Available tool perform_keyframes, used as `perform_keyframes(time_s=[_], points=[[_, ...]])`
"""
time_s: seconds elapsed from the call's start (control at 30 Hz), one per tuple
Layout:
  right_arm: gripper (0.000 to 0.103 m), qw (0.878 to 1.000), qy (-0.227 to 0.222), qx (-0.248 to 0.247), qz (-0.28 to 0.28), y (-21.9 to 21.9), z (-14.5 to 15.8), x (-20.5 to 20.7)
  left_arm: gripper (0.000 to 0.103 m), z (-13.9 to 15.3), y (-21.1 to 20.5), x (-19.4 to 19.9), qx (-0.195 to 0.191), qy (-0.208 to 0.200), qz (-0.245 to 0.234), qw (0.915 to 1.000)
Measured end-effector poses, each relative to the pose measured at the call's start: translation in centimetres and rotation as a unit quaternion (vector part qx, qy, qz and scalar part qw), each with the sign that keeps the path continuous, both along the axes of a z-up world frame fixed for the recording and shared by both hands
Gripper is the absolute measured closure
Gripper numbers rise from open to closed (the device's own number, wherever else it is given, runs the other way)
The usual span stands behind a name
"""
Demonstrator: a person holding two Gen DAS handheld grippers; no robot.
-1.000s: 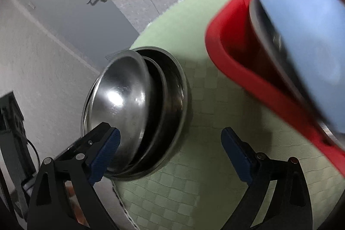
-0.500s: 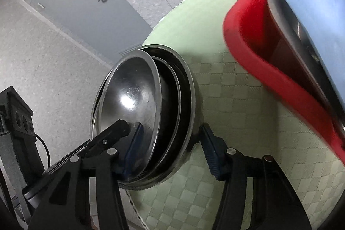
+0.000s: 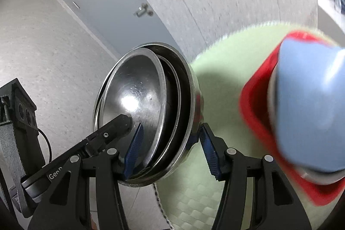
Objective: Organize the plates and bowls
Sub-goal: 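Carry the bowl stack over the red basin and lower it onto the blue plate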
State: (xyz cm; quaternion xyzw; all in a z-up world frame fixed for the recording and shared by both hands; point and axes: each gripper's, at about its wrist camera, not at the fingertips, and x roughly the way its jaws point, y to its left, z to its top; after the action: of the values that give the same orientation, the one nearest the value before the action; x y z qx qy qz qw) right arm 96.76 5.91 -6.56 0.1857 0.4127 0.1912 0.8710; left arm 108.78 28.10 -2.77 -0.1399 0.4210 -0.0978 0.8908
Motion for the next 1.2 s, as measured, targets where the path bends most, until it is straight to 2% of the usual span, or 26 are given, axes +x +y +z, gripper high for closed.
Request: perform_keyframes(time_s=[0.17, 0.23, 0.4, 0.57, 0.6, 1.03, 1.2], points=[[0.047, 1.0, -0.021, 0.002, -0.005, -4.3, 2.0, -1.0, 0.072, 1.8, -5.5, -2.8, -0.004, -0.025, -0.012, 0.9996], [0.047, 1.0, -0.025, 0.0, -0.008, -6.3, 2.4, -1.1, 0.072, 1.7, -7.6, -3.5, -0.006, -0.027, -0.018, 0.9995], [0.047, 1.0, -0.01, -0.005, -0.023, -11.9, 2.4, 0.4, 0.072, 0.7, -12.9, -3.5, -0.013, -0.013, -0.036, 0.9992], [0.047, 0.999, 0.015, -0.021, -0.023, -16.0, 1.7, 1.3, 0.072, -1.0, -17.8, -2.2, -0.01, 0.011, -0.043, 0.999], [0.047, 0.999, 0.021, -0.025, -0.021, -16.7, 1.4, 1.3, 0.072, -1.3, -19.4, -0.8, -0.009, 0.018, -0.041, 0.999], [0.047, 0.993, 0.09, -0.069, 0.042, -18.1, -3.2, 3.1, 0.072, -4.8, -24.3, 4.2, -0.003, 0.099, 0.002, 0.9951], [0.047, 0.991, 0.089, -0.09, 0.051, -18.0, -4.0, 3.2, 0.072, -5.1, -25.2, 5.5, 0.0, 0.109, 0.014, 0.994]])
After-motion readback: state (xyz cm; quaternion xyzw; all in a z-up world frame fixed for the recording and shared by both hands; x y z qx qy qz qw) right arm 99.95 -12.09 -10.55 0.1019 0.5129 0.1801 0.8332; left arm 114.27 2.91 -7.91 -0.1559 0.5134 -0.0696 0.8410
